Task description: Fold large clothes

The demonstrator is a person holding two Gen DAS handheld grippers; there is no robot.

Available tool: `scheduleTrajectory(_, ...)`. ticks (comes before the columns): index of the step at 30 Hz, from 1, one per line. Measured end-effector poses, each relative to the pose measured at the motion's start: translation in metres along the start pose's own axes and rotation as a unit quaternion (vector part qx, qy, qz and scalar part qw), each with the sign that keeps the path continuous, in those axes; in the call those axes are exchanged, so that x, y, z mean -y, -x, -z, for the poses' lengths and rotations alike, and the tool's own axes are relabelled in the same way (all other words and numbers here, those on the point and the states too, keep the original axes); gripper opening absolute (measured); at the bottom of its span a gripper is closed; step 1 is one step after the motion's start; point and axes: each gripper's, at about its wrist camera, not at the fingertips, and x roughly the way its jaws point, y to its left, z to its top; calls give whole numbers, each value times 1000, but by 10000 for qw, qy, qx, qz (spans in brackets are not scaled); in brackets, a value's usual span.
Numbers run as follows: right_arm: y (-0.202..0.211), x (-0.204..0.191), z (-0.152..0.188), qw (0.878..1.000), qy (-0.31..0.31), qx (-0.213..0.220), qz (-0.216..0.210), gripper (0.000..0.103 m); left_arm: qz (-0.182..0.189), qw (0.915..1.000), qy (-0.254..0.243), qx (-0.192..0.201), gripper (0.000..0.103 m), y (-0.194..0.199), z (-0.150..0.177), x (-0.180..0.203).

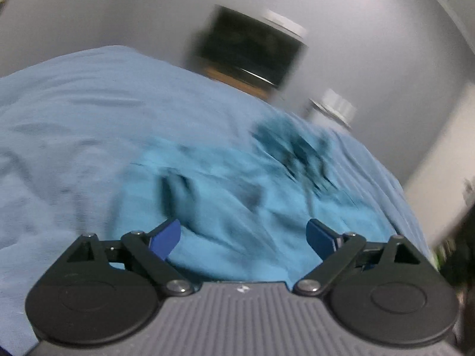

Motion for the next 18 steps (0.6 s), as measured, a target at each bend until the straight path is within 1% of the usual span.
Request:
scheduleTrajectory(1,-3,-13,-6,9996,252,58,-102,74,-149,9997,141,95,91,1,-4,-9)
scheduleTrajectory(3,-13,-43,-15,9961,813,112,-316,74,-392,9986,265,233,91,0,-9,-26)
scheduleTrajectory(5,-28,-72,-18,9899,1354,12,-425,74,-570,9971,430,248,91,-3,-12,-41)
scheduleTrajectory(7,-46,-97,-18,9824,1801,-191,-450,68,-514,9962,682,180,91,-8,-14,-53)
scheduleTrajectory(9,-65,-117,-14,9741,2189,-379,-420,65,-433,9953,851,138,91,-12,-17,-60)
scheduleTrajectory(11,-82,-135,-5,9632,2621,-513,-300,62,-438,9957,798,158,91,-9,-18,-64)
scheduleTrajectory(12,-90,-143,-1,9584,2796,-546,-195,57,-465,9962,715,170,91,-11,-19,-64)
scheduleTrajectory(13,-96,-148,3,9550,2911,-555,-101,51,-486,9965,652,174,91,-11,-18,-64)
scheduleTrajectory(14,-103,-151,6,9532,2972,-559,13,47,-501,9968,595,167,91,-17,-17,-61)
scheduleTrajectory(16,-113,-152,8,9508,3048,-499,257,10,-511,9971,546,171,91,-22,-16,-60)
scheduleTrajectory(17,-112,-149,7,9533,2974,-418,323,9,-516,9969,556,201,91,-23,-17,-60)
scheduleTrajectory(18,-108,-143,4,9588,2800,-326,361,6,-506,9967,576,255,91,-21,-18,-60)
